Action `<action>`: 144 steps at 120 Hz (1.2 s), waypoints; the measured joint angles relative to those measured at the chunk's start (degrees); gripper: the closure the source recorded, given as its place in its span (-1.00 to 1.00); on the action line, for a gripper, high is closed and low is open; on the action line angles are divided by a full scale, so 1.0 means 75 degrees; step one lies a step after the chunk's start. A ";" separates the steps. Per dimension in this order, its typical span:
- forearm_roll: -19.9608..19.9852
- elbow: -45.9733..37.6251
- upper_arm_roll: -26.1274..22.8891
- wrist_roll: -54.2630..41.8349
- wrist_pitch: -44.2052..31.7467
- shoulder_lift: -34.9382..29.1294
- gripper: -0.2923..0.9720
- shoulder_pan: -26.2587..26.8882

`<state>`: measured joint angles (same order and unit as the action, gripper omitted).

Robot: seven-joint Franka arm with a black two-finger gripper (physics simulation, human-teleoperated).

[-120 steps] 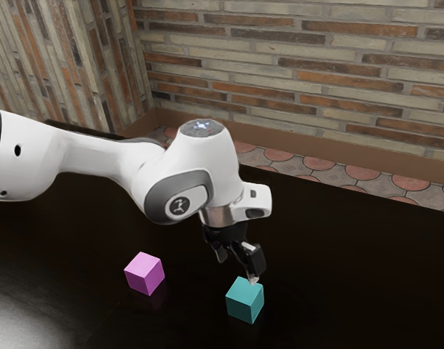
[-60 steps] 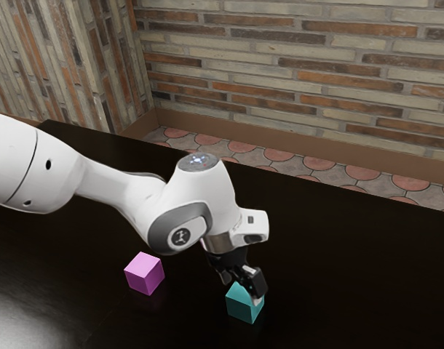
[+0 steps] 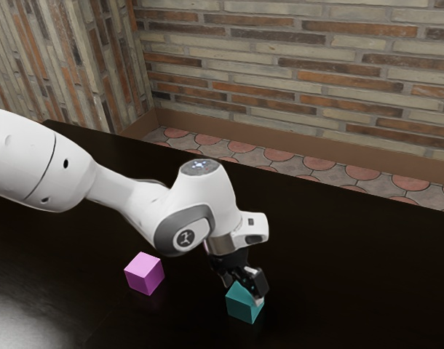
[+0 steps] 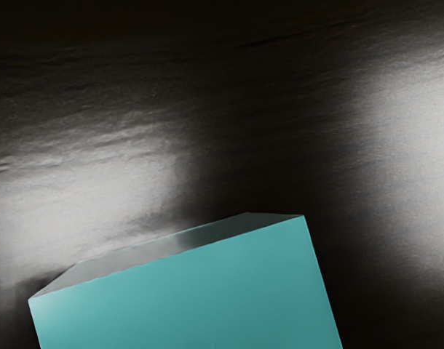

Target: Pick up the blue block with one arm, and put the blue block on the pink block with one arm

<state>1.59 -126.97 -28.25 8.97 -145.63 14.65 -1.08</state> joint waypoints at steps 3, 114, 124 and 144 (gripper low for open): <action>0.0000 0.0044 0.0002 0.0001 -0.0004 0.0061 -0.53 0.0000; -0.0048 0.0183 0.0111 0.0049 -0.0131 0.0483 -0.21 0.0014; -0.0053 0.0164 0.0084 0.0057 -0.0132 0.0351 -0.10 0.0013; -0.0074 -0.0034 0.0055 0.0087 -0.0099 -0.0214 -0.05 0.0009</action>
<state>1.03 -127.22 -27.83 9.62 -146.38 13.04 -1.02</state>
